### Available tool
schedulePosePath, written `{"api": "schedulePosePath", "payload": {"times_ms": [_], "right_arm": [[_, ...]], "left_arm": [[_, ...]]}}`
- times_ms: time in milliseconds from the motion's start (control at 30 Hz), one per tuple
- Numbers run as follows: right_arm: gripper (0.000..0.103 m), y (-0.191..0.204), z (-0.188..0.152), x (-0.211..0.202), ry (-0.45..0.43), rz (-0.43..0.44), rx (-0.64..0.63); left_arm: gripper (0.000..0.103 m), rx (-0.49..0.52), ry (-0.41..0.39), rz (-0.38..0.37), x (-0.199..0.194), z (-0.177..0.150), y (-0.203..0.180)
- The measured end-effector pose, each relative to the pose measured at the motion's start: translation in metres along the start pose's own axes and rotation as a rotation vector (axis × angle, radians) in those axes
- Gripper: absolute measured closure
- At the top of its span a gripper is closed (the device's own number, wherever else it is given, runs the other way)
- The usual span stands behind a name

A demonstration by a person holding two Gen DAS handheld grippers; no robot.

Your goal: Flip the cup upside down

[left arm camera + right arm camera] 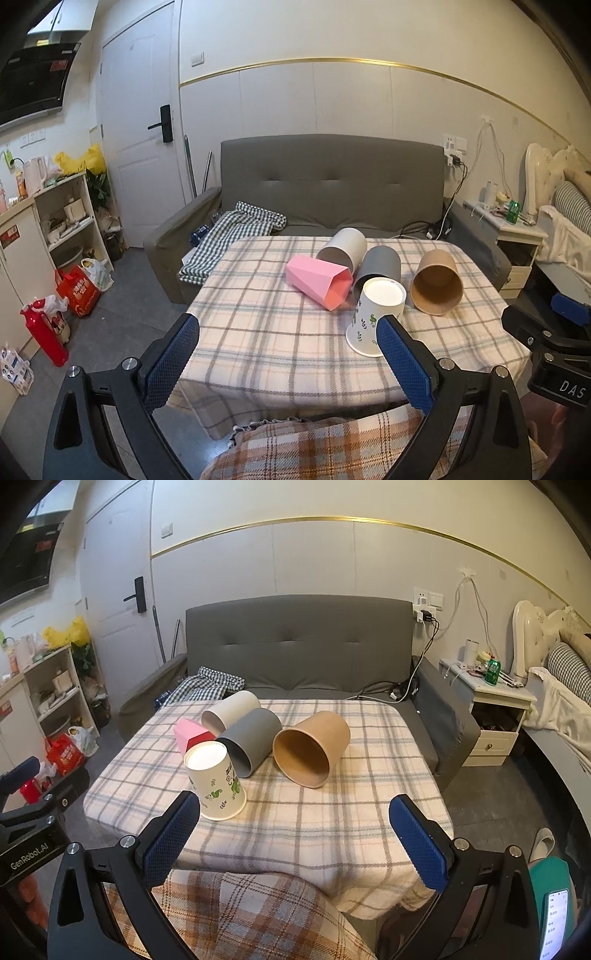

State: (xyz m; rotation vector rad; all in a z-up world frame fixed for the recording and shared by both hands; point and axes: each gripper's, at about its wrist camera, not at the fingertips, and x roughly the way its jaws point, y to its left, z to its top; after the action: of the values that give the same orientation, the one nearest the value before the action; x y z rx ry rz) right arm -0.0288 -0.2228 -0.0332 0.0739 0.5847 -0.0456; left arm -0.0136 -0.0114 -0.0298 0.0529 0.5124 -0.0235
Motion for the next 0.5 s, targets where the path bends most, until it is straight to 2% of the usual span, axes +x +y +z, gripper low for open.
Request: {"api": "schedulePosePath", "payload": {"times_ms": [500], "right_arm": [[0.0,0.0006,-0.0013,-0.0008,0.0,0.0,-0.001]], "left_arm": [[0.004,-0.022,0.01,-0.015,0.0012,-0.0023,0.003]]}}
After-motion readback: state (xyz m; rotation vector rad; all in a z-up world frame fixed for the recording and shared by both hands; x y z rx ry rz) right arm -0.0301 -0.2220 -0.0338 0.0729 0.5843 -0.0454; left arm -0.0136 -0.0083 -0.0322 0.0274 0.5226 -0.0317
